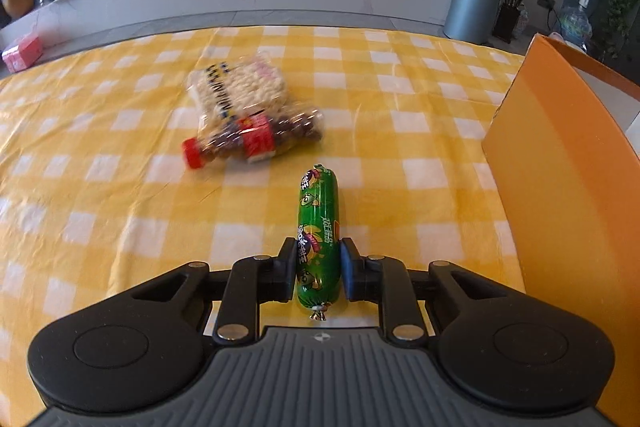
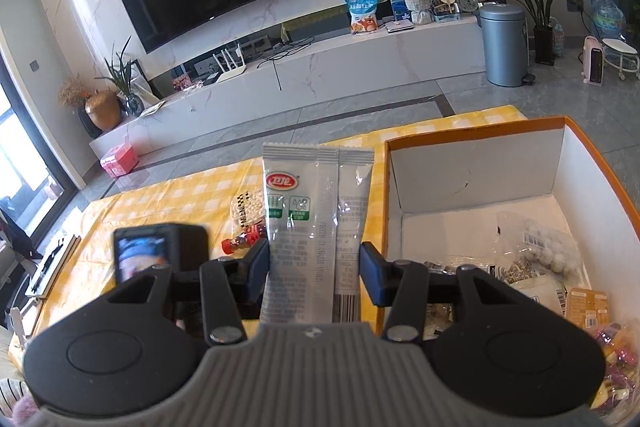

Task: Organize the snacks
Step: 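Open the right tool over the box to drop the white sachet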

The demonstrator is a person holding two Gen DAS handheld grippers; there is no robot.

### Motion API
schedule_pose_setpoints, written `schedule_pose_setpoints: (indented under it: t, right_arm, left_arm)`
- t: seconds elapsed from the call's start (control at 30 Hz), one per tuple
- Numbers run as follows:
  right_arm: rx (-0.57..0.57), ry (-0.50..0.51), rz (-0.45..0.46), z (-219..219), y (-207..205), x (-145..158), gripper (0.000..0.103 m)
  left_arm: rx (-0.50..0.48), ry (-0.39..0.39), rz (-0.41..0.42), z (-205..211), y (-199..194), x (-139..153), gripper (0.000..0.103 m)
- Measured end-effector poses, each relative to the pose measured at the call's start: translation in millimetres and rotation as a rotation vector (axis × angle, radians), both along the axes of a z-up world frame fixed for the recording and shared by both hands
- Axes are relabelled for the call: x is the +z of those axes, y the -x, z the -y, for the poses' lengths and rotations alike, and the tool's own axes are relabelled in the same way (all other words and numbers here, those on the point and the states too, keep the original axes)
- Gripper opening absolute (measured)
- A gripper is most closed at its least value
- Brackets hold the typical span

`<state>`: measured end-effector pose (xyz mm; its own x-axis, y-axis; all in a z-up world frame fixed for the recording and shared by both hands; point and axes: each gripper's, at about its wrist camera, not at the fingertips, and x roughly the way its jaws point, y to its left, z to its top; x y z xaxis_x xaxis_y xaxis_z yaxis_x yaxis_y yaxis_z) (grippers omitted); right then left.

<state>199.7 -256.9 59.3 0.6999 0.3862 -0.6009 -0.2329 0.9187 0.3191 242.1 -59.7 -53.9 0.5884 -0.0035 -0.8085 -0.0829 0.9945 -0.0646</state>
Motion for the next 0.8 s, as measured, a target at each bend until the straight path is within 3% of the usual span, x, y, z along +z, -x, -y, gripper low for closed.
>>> schedule_pose_setpoints:
  t: [0.13, 0.37, 0.8]
  right_arm:
    - [0.002, 0.014, 0.004, 0, 2, 0, 0.048]
    - [-0.001, -0.003, 0.022, 0, 10, 3, 0.048]
    - [0.088, -0.064, 0.073, -12, 22, 17, 0.048]
  left_arm:
    - [0.024, -0.032, 0.028, -11, 18, 8, 0.025]
    - [0.051, 0.004, 0.07, -28, 41, 34, 0.025]
    - [0.034, -0.039, 0.251, -19, 73, 97, 0.025]
